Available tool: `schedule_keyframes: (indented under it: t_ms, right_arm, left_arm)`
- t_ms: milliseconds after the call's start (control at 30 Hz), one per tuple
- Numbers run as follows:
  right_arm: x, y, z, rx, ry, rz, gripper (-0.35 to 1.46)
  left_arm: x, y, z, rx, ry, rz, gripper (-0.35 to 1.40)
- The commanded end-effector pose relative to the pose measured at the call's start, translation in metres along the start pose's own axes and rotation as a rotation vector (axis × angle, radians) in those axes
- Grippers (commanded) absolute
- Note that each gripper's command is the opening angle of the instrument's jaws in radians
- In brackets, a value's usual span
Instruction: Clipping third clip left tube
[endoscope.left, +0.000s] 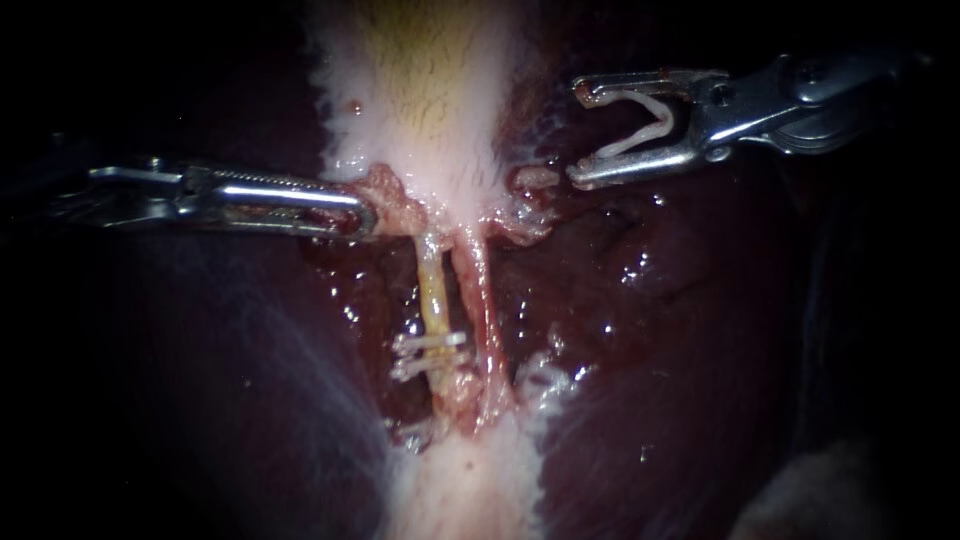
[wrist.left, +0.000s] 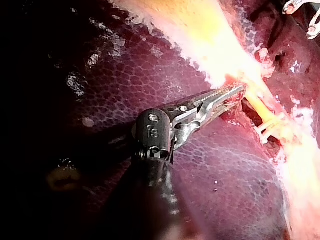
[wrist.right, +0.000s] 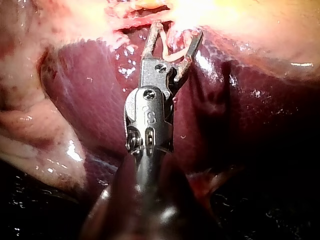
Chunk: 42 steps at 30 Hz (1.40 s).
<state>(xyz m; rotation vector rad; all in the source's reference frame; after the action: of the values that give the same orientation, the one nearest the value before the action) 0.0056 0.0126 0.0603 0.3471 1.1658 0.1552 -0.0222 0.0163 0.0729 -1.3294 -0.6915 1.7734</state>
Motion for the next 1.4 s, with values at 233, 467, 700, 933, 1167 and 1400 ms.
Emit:
schedule_keyframes:
  t_ms: [233, 467, 700, 933, 1167, 1400]
  right_arm:
    - [0.0, 0.0, 0.0, 0.0, 0.0, -0.001, 0.5]
    - [0.0, 0.0, 0.0001, 0.0, 0.0, -0.001, 0.5]
    - [-0.0001, -0.0003, 0.0003, 0.0, 0.0, -0.003, 0.5]
    - [-0.0006, -0.0028, 0.0027, 0.054, 0.016, 0.031, 0.5]
    - [-0.0006, -0.0064, 0.0072, 0.115, -0.025, 0.08, 0.5]
    - [-0.0013, -0.0084, 0.011, 0.165, -0.027, 0.127, 0.49]
  left_arm:
    - [0.002, 0.0009, -0.003, -0.005, -0.002, -0.012, -0.35]
    - [0.005, 0.0035, -0.0067, -0.003, 0.031, -0.02, -0.35]
    - [0.0055, 0.0049, -0.0071, -0.002, 0.037, -0.012, -0.35]
    - [0.0052, 0.0048, -0.007, -0.001, 0.037, -0.011, -0.35]
    - [0.0052, 0.0048, -0.007, -0.001, 0.037, -0.011, -0.35]
    - [0.0052, 0.0048, -0.007, -0.001, 0.037, -0.011, -0.35]
